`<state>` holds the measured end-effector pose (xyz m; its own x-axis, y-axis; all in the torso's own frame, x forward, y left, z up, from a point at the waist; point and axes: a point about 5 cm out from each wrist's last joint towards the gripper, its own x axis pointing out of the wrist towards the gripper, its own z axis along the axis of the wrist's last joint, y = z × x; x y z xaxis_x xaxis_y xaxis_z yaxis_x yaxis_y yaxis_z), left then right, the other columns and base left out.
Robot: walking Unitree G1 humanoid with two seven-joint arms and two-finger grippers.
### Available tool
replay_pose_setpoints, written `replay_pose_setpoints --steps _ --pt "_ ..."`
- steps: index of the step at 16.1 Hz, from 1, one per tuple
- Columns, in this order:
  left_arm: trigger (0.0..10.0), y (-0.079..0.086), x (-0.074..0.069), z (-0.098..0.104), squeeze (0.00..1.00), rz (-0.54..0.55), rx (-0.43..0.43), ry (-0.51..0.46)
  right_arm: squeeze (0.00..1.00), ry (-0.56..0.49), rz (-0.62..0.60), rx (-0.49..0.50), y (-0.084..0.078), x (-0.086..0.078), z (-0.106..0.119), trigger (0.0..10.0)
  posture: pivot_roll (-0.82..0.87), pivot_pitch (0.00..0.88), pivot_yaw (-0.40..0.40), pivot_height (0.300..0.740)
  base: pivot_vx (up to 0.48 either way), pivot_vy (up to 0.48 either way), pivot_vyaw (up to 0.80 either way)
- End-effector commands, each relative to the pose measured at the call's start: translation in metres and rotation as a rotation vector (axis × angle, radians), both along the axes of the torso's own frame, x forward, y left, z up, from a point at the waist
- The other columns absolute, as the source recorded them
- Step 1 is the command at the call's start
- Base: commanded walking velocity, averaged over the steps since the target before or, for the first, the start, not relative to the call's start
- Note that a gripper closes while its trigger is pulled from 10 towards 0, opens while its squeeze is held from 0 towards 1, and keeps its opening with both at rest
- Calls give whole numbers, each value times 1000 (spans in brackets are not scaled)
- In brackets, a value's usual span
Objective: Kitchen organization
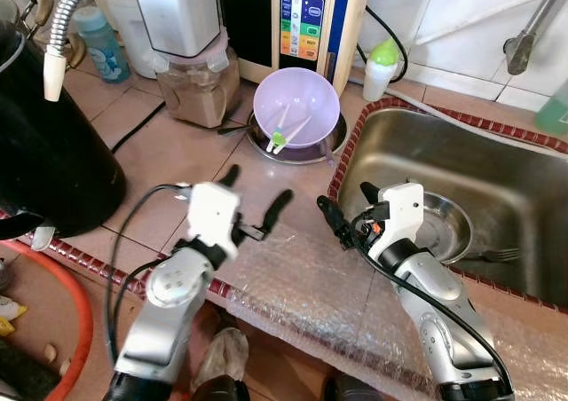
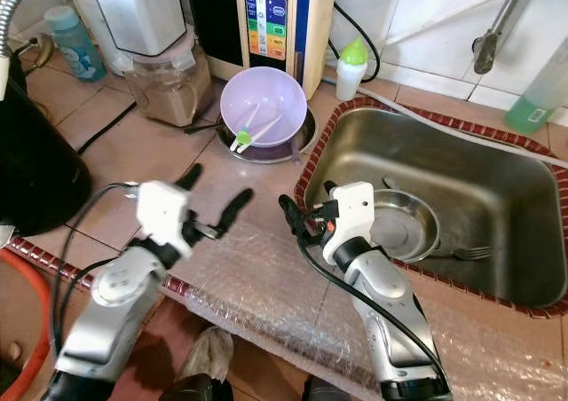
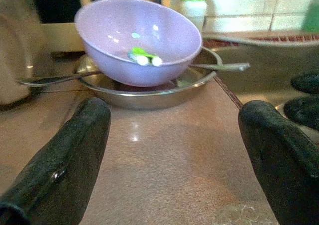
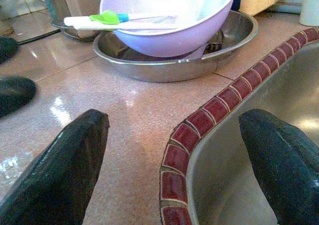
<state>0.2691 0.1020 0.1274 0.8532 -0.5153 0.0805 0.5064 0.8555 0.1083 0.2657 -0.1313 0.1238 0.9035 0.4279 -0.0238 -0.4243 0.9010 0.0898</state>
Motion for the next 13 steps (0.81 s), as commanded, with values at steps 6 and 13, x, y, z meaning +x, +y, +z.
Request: replay_pose_setpoints --steps 6,13 --pt "10000 -1 33 3 0 -15 139 -85 0 9 -5 8 -4 -9 2 10000 -161 108 28 740 0 0 0" --pt "10000 -11 65 10 0 -23 164 -127 0 17 46 4 -4 -17 8 10000 -199 118 27 740 0 0 0"
